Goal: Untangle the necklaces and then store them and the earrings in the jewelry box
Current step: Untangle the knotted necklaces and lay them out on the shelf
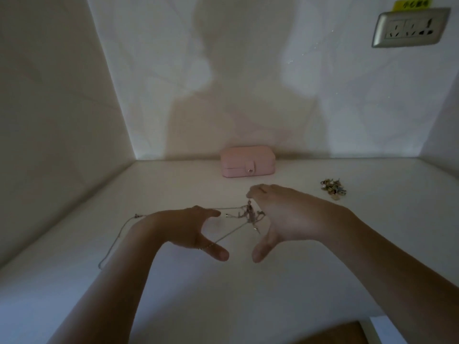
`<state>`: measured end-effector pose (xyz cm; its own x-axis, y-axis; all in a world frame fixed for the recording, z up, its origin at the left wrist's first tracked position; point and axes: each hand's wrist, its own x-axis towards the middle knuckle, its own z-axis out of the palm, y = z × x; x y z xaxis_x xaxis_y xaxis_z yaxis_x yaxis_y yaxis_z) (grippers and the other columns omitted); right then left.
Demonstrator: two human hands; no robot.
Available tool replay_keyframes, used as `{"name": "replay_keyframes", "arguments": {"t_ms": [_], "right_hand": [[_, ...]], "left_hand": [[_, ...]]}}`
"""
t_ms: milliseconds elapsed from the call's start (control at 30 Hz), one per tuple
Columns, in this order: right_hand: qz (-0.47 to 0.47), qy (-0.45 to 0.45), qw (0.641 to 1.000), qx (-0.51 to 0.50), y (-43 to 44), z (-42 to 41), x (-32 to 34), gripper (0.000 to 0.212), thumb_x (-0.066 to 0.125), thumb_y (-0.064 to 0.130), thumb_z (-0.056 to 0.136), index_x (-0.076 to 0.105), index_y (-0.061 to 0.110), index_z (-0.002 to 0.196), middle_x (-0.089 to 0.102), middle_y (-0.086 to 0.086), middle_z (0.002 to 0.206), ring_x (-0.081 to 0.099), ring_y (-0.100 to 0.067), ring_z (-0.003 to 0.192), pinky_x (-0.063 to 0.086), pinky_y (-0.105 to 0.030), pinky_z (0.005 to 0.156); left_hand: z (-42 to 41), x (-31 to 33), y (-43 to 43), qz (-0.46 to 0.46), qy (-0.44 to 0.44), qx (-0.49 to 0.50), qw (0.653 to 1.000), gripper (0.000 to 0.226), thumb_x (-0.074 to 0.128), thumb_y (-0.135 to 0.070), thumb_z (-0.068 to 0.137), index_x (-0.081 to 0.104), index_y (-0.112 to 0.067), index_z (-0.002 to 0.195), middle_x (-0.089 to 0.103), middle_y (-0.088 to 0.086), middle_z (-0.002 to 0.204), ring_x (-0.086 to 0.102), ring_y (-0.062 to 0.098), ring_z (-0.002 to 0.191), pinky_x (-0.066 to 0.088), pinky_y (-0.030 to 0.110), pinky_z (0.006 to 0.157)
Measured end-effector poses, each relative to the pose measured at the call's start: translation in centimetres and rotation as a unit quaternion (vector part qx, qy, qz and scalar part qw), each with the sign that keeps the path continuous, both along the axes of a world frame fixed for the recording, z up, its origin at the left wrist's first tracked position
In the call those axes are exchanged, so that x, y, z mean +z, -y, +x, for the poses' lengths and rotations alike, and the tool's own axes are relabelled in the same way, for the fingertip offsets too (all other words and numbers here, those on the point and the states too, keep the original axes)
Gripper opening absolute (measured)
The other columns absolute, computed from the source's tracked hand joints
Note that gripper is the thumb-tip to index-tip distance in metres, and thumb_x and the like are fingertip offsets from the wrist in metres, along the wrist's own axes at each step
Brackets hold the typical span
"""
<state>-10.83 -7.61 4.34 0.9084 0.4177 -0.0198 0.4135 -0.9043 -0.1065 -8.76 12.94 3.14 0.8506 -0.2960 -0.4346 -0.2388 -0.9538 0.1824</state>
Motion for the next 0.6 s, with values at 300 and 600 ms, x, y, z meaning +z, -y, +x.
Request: {"name": "replay_keyframes", "arguments": {"t_ms": [300,600], "right_hand": [[0.044,0.016,0.999,0.006,1.2,-2.3,-2.9,0.097,0.085,0.053,0.06,0.038,0.013,0.135,0.039,-0.002,0.132,0.044,-0.02,0.119,0.04,-0.029,0.093],[0.118,-0.001,0.992,-0.051,5.5,-5.3,-3.3,0.03,0.057,0.041,0.093,0.073,0.018,0.102,0.07,0.004,0.095,0.061,-0.007,0.08,0.046,-0.021,0.07]], "left_hand": [[-1.9,0.1,1.4,0.002,0.025,-0.072,0.997,0.091,0.075,-0.05,0.074,0.023,-0.039,0.148,0.019,-0.014,0.158,0.019,0.013,0.144,0.016,0.036,0.115],[-2.8,0.6,0.8,0.021,-0.018,-0.081,0.996,0.029,0.08,-0.026,0.075,0.062,-0.032,0.096,0.066,-0.006,0.103,0.064,0.011,0.094,0.048,0.019,0.08]]}}
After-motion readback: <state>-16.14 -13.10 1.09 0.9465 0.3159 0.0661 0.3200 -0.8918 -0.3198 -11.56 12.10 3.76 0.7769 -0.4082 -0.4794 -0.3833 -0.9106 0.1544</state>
